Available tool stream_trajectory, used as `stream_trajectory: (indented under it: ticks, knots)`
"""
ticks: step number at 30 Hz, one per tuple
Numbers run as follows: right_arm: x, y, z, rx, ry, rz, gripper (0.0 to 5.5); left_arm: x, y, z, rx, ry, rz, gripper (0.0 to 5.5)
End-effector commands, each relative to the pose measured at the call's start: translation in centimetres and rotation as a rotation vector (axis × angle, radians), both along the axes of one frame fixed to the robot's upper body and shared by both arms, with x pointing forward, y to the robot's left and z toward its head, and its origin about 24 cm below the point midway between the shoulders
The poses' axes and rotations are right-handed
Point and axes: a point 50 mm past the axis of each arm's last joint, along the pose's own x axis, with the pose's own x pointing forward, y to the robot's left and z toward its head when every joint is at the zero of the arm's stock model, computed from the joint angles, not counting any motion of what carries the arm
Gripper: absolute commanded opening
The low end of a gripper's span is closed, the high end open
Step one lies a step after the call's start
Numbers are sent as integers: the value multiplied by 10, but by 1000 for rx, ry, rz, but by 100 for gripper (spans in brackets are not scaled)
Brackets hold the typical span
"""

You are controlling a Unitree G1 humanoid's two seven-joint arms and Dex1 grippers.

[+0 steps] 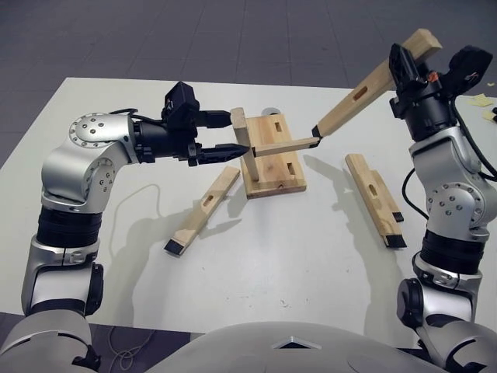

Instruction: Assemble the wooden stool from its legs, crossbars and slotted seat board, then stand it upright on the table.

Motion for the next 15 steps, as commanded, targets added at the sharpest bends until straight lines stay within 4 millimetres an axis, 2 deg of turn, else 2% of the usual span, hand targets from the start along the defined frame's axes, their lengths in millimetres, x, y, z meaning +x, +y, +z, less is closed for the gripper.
stream_trajectory:
  ticks: [1,3,9,15]
  knots:
    - [-10,9,-9,-103,-28,19,104,-8,-10,-5,-25,-4,-13,234]
    - [-16,13,-16,-95,-22,23,104,-11,-13,-10,-46,2,12,214]
    - [-31,17,-37,-77,-7,35,104,-19,-22,-23,-104,2,98,211]
    - [-37,21,-46,-142,-18,36,104,-23,-25,-27,-115,16,111,209]
